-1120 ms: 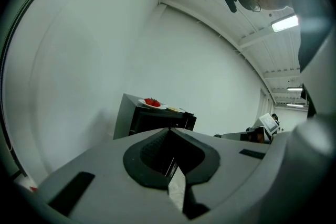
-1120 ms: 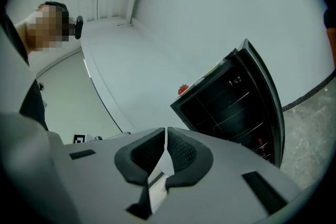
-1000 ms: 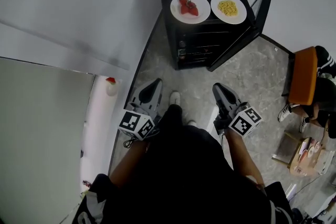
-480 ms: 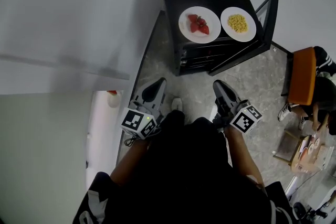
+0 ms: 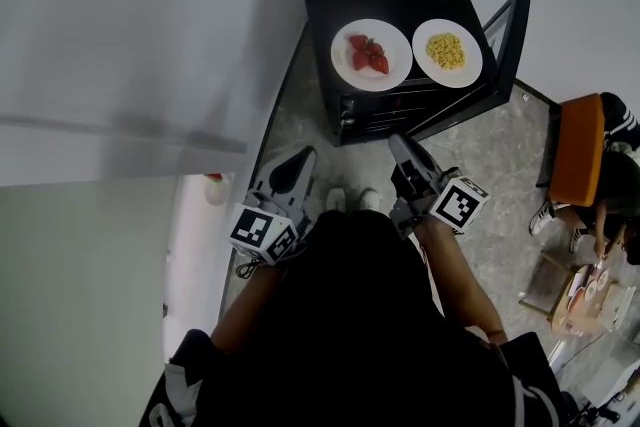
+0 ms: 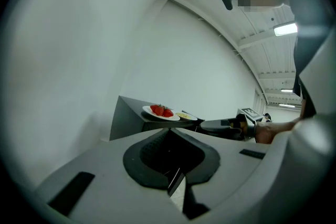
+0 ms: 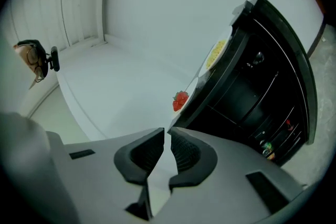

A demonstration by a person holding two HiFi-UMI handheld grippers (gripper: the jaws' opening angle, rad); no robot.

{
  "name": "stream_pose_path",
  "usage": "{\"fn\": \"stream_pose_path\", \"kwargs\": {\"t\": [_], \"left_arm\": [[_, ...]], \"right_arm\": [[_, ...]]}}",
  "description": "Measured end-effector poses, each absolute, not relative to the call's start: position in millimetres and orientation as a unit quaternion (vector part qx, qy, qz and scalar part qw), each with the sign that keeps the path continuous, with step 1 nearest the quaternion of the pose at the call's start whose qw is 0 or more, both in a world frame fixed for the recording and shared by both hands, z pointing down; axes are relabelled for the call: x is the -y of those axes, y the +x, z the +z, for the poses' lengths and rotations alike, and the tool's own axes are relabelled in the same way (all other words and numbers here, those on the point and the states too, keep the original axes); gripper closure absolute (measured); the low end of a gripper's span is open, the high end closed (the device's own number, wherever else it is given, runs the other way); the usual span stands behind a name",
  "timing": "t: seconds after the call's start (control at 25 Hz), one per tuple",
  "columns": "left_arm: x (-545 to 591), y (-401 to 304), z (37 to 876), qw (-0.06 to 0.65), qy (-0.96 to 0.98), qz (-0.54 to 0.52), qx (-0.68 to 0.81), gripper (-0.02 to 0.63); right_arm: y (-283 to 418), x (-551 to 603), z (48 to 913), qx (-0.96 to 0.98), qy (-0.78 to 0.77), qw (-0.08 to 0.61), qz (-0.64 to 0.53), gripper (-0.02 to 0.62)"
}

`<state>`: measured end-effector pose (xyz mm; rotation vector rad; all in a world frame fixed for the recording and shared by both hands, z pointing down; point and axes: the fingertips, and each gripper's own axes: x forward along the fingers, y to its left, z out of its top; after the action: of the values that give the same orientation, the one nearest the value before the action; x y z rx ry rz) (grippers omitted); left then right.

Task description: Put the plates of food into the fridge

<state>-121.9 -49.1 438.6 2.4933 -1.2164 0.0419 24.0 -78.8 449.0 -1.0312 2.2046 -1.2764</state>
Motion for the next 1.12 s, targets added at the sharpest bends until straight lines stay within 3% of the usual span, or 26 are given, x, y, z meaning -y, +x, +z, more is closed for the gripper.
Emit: {"fn": "stream_pose_path", "kwargs": {"t": [0.32,1.12], "left_arm": [[46.9,-117.9,435.9,0.176,0.884,0.019,0.433,0.583],[76.0,-115.3,442.8,0.169,0.893,0.035,0.415,0.583]], "right_arm": [[21.2,108.1,450.9,-0.769,-0.347,0.219,-0.49,0.514],[10.6,167.3,460.4,-0.716,-0.337,0.275,-0.545,0.511]]}}
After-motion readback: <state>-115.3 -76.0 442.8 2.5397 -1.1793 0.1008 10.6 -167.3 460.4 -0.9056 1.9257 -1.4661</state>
